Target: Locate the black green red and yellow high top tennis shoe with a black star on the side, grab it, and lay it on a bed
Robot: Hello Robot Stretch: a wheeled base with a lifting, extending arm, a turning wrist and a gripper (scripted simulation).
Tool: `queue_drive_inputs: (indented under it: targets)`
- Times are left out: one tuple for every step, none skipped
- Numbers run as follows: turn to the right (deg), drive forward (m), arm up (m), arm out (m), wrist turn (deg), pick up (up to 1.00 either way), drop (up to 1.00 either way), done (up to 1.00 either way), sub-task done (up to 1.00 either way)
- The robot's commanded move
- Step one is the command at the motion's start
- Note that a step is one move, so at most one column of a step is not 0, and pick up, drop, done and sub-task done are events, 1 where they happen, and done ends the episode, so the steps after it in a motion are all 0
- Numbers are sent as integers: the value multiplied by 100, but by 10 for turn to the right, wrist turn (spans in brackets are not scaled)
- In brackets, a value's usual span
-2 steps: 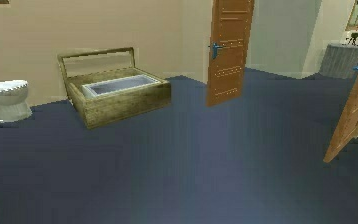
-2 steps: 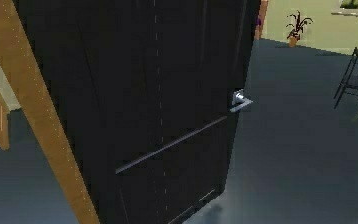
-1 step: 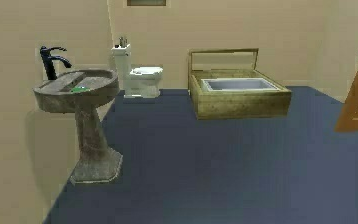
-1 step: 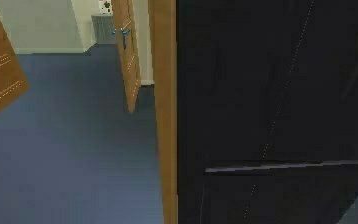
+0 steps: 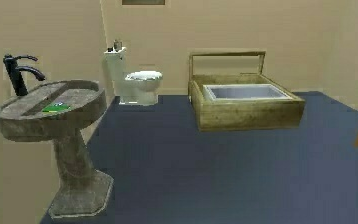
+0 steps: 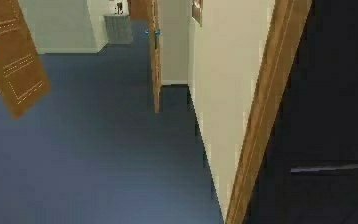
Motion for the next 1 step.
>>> queue_drive_inputs:
  targets:
    - [450, 0, 0, 0, 0, 0, 0, 0, 0]
